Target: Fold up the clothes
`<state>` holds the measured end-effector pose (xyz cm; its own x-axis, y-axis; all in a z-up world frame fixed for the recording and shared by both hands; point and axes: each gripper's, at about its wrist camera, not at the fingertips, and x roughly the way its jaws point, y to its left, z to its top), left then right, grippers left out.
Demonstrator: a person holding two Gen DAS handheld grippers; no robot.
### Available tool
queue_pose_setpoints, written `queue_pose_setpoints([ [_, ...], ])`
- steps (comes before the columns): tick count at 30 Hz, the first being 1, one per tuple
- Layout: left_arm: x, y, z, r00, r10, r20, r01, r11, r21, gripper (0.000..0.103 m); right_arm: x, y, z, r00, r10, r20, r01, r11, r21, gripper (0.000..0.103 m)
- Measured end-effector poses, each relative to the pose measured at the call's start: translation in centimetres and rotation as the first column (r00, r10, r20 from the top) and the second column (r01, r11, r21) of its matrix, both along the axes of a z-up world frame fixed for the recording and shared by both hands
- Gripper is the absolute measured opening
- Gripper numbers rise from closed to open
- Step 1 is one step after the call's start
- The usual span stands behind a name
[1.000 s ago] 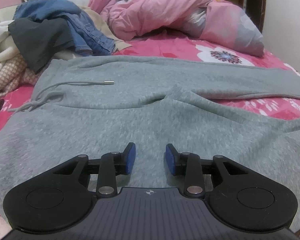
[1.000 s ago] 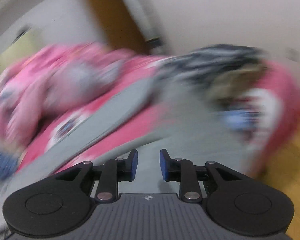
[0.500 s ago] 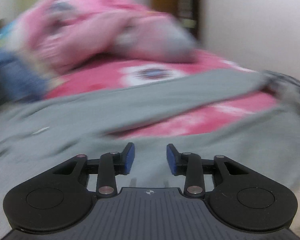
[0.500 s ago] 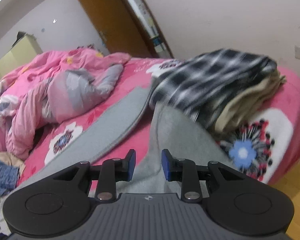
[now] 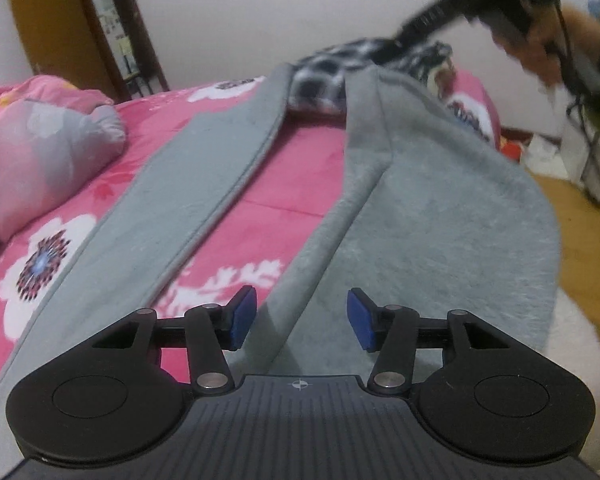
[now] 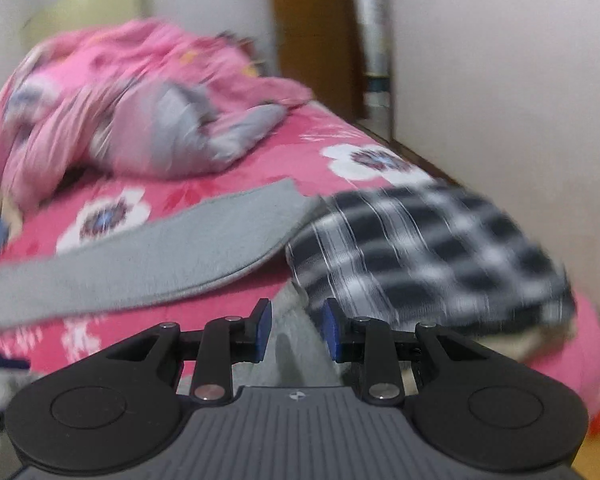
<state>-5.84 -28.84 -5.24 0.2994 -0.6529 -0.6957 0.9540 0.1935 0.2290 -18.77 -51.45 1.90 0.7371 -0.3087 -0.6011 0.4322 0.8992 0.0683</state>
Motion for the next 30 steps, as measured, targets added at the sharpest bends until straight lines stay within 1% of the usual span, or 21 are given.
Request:
queue_pose_setpoints([
  [2, 0.0, -0.7, -0.8, 1.000, -0.003, -0.004, 0.003, 1.000, 0.005, 0.044, 1.3, -0.1, 0.1, 0.997, 0.061, -0.046, -0.063, 0.998, -0.027, 0.030],
  [3, 0.0, -1.0, -1.0, 1.000, -0.005, -0.014, 0.005, 1.000, 0.005, 0.038, 1.9, -0.3, 0.0, 0.995, 0.080, -0.060, -0.081, 0.997, -0.020, 0.030],
  [5, 0.0, -1.1, -1.1, 1.000, -0.012, -0.028, 0.012, 1.000, 0.001, 0.031, 3.3, -0.9, -0.6, 0.990, 0.099, -0.105, -0.098, 0.995, 0.010, 0.030],
  [7, 0.0, -1.1, -1.2, 0.999, -0.016, -0.028, 0.015, 1.000, -0.017, 0.013, 4.2, -1.3, -1.5, 0.984, 0.112, -0.142, -0.108, 0.994, 0.035, 0.024],
  [8, -0.1, -0.9, -1.2, 0.999, -0.014, -0.031, 0.013, 0.999, -0.030, 0.010, 4.1, -1.3, -1.6, 0.983, 0.120, -0.137, -0.115, 0.992, 0.047, 0.017],
  [10, -0.1, -0.6, -0.9, 0.999, -0.007, -0.038, 0.005, 0.998, -0.061, 0.005, 3.2, -1.1, -1.3, 0.989, 0.109, -0.095, -0.106, 0.994, 0.040, 0.014],
  [13, -0.2, 0.7, 0.1, 0.998, -0.010, -0.064, 0.001, 0.990, -0.141, 0.004, 0.6, -0.6, 0.2, 0.998, 0.061, 0.014, -0.062, 0.998, 0.022, 0.013],
  [15, -0.1, 1.7, 0.8, 0.995, -0.020, -0.098, 0.001, 0.981, -0.196, 0.004, -1.6, -0.4, 1.2, 0.995, 0.028, 0.092, -0.031, 0.999, 0.034, 0.013],
  [17, 0.5, 2.6, 1.6, 0.988, -0.016, -0.155, -0.023, 0.969, -0.247, 0.004, -3.7, -0.2, 2.2, 0.986, -0.007, 0.165, -0.002, 0.999, 0.051, 0.013],
  [19, 1.7, 3.2, 2.1, 0.972, 0.003, -0.235, -0.072, 0.955, -0.287, 0.002, -5.0, -0.6, 2.9, 0.976, -0.036, 0.214, 0.021, 0.997, 0.075, 0.013],
  [21, 3.4, 3.4, 2.2, 0.941, 0.042, -0.336, -0.150, 0.941, -0.302, 0.002, -5.2, -1.6, 3.1, 0.968, -0.062, 0.244, 0.036, 0.993, 0.111, 0.013],
  [23, 5.1, 3.1, 1.9, 0.900, 0.089, -0.427, -0.228, 0.930, -0.288, 0.002, -4.2, -2.8, 2.9, 0.965, -0.083, 0.249, 0.047, 0.988, 0.145, 0.013],
  [24, 5.6, 2.8, 1.6, 0.884, 0.115, -0.452, -0.259, 0.927, -0.270, 0.002, -3.2, -3.2, 2.5, 0.967, -0.087, 0.239, 0.052, 0.988, 0.146, 0.013],
  [26, 6.6, 1.8, 0.8, 0.865, 0.171, -0.473, -0.305, 0.926, -0.224, 0.002, -1.2, -4.0, 1.6, 0.972, -0.097, 0.215, 0.066, 0.987, 0.146, 0.014],
  [28, 7.3, 0.7, -0.2, 0.848, 0.221, -0.481, -0.337, 0.926, -0.169, 0.002, 1.1, -4.8, 0.1, 0.976, -0.136, 0.169, 0.116, 0.985, 0.125, 0.015],
  [30, 8.0, 0.1, -1.0, 0.828, 0.264, -0.495, -0.366, 0.923, -0.121, 0.002, 2.2, -5.4, -1.0, 0.970, -0.202, 0.137, 0.195, 0.979, 0.064, 0.015],
])
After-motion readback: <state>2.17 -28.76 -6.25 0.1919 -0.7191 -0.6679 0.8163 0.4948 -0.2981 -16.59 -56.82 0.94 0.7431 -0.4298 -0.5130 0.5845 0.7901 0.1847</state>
